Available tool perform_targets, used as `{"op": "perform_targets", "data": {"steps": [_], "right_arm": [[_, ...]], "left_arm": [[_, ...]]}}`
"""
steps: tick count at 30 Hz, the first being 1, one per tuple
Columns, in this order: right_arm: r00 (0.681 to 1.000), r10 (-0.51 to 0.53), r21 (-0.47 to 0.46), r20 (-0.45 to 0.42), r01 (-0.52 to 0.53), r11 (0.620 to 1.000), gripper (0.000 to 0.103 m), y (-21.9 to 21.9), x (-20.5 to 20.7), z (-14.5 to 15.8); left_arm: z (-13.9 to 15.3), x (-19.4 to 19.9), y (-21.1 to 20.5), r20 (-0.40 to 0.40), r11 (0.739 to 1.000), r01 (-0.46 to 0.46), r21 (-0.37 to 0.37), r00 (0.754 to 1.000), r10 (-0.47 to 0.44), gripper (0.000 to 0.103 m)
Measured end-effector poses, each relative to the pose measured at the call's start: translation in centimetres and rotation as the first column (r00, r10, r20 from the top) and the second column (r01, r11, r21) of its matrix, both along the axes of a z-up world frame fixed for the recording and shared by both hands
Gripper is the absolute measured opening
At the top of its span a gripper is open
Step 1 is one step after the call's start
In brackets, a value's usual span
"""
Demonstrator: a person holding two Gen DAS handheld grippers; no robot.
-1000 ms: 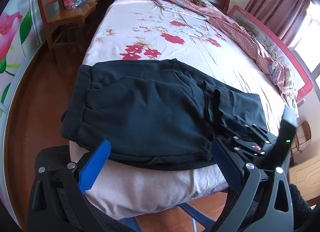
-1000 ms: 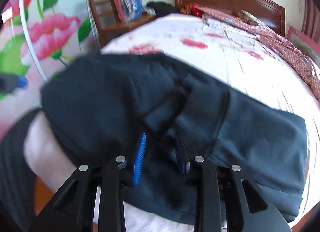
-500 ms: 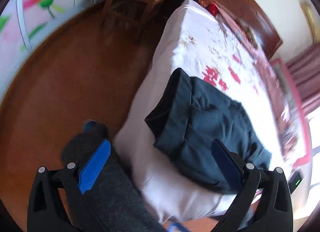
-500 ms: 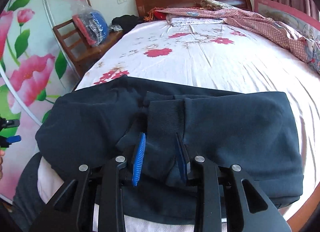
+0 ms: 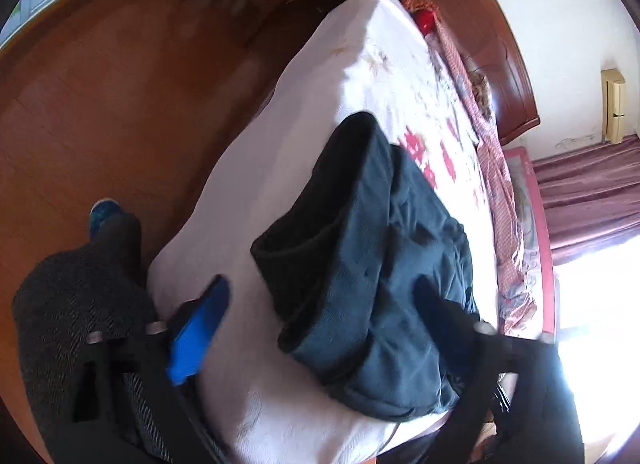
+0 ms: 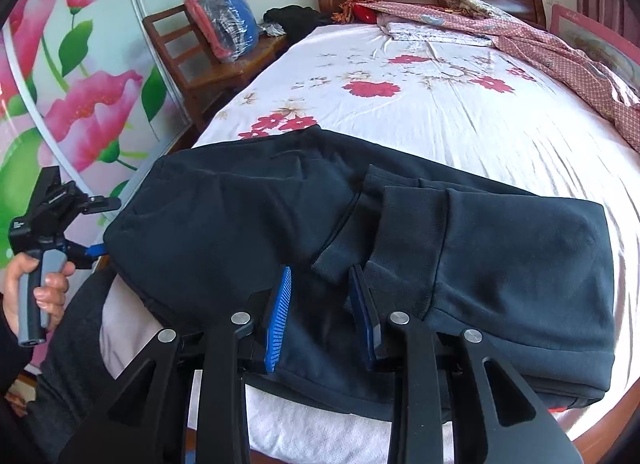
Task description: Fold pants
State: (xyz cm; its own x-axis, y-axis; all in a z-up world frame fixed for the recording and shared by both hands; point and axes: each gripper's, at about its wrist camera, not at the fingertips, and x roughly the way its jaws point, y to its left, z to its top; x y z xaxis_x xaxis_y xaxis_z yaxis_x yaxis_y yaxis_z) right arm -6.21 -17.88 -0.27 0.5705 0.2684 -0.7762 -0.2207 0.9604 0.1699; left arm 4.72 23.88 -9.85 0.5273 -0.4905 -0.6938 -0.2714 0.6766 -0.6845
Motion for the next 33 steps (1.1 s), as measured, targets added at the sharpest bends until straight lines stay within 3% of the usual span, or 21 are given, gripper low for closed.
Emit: {"op": "perform_targets", "data": {"steps": [6,8,10,15,19,24,28,33], "right_arm": [[1.000,-0.008,0.026,-0.026,0.009,1.000,0.029,-0.1,0.4,-0.4],[0.999,0.000,0.039,-0.038,0.002,0.999,0.029,-0.1,0.6,-0.6],[0.999,-0.006,0.042,-0.047,0.007,0.999,0.030,-0.2,0.7,-0.9],[0.998,-0.015,0.073,-0.054,0.019,0.997,0.030,-0.7,0.6,-1.2],[0.997,-0.060,0.117,-0.044,0.065,0.991,0.029,-2.4,0.4,-0.8],[0.988,-0.150,0.180,-0.022,0.151,0.972,0.029,-6.1,-0.2,0.1],[0.966,-0.258,0.214,0.010,0.250,0.944,0.029,-10.3,-1.3,1.0],[0.901,-0.433,0.248,0.023,0.414,0.876,0.029,-17.0,-3.9,1.3]], "left_arm": [[0.0,0.4,-1.1,-0.010,0.997,0.031,0.067,0.999,-0.030,0.051],[0.6,0.0,-1.4,0.015,0.996,0.027,0.090,0.999,-0.028,0.033],[1.6,-0.1,-1.8,0.047,0.991,0.023,0.135,0.998,-0.030,0.023],[2.7,0.5,-2.2,0.063,0.988,0.018,0.152,0.998,-0.027,0.018],[3.6,0.0,-1.0,0.071,0.996,-0.034,0.085,0.997,0.028,0.015],[9.4,0.4,-4.6,0.190,0.997,0.027,0.073,0.981,-0.040,0.015],[15.1,1.5,-10.6,0.298,0.979,0.172,0.107,0.934,-0.196,0.015],[19.4,2.2,-21.7,0.379,0.896,0.408,0.177,0.812,-0.444,0.015]]}}
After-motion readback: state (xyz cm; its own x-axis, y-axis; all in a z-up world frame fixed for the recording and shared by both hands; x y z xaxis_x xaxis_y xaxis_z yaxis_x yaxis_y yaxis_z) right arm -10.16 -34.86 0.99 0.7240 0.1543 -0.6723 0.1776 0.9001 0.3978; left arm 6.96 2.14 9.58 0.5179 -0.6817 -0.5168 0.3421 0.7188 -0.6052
